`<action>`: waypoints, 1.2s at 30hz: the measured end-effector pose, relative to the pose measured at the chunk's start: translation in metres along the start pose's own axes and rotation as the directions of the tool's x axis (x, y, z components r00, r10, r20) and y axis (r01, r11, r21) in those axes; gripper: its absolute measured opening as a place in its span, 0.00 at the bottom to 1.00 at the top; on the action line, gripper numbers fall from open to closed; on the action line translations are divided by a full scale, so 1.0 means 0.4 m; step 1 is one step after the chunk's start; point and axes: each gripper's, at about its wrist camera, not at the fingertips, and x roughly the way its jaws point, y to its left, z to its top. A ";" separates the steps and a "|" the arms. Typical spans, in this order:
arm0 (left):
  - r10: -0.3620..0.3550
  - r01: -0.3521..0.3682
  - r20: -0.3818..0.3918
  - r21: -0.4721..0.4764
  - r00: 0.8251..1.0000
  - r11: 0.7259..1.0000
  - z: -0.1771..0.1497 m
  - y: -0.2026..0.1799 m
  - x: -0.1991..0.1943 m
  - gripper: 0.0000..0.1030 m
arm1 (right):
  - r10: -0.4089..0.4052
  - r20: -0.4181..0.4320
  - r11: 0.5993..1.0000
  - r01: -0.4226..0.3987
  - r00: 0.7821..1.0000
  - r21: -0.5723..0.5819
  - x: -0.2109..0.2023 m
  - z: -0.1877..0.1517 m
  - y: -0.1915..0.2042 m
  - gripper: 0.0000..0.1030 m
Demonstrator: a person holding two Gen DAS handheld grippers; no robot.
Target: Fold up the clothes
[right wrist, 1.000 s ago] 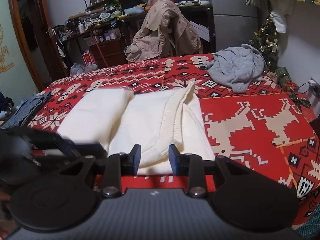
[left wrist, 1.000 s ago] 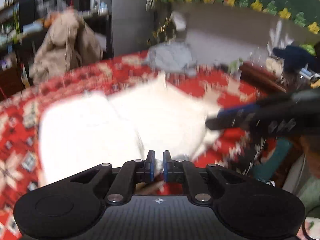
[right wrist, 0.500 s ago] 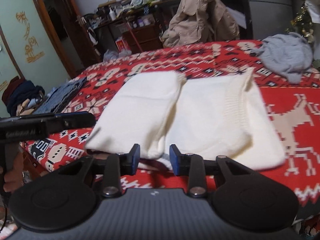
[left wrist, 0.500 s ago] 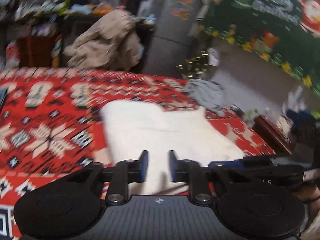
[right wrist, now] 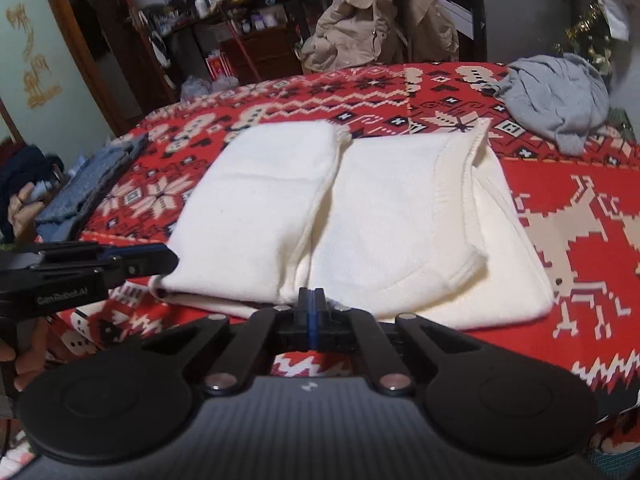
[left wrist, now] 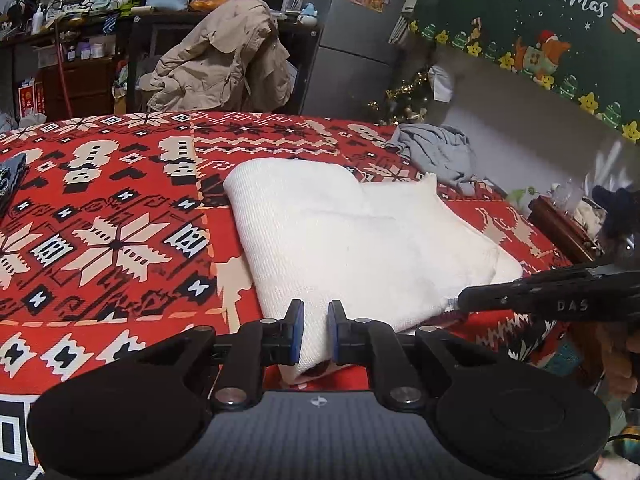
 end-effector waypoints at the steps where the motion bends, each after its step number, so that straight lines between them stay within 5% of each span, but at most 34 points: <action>1: -0.003 0.003 0.000 -0.005 1.000 1.000 -0.001 0.003 0.000 0.11 | 0.004 0.001 1.000 -0.004 1.000 0.022 -0.006 -0.002 -0.012 0.08; 7: -0.002 0.002 -0.005 -0.016 1.000 1.000 0.001 0.005 0.003 0.11 | 0.134 0.059 0.966 -0.144 0.989 0.215 0.040 0.039 -0.087 0.25; 13: 0.000 0.000 -0.009 -0.023 1.000 1.000 0.003 0.005 0.004 0.11 | 0.288 0.101 0.878 -0.304 0.952 0.368 0.119 0.060 -0.160 0.41; 19: 0.009 -0.009 -0.016 -0.014 1.000 1.000 0.004 0.001 0.005 0.12 | 0.424 0.166 0.741 -0.446 0.890 0.502 0.197 0.081 -0.232 0.41; 32: 0.016 -0.017 -0.026 -0.017 1.000 1.000 0.006 0.003 0.006 0.15 | 0.619 0.248 0.559 -0.640 0.745 0.527 0.223 0.035 -0.307 0.41; 33: 0.017 -0.018 -0.026 -0.016 1.000 1.000 0.006 0.002 0.006 0.15 | 0.621 0.236 0.567 -0.636 0.747 0.524 0.229 0.035 -0.306 0.41; 36: 0.019 -0.020 -0.029 -0.012 0.999 1.000 0.007 0.002 0.007 0.15 | 0.586 0.121 0.687 -0.571 0.801 0.451 0.240 0.052 -0.276 0.41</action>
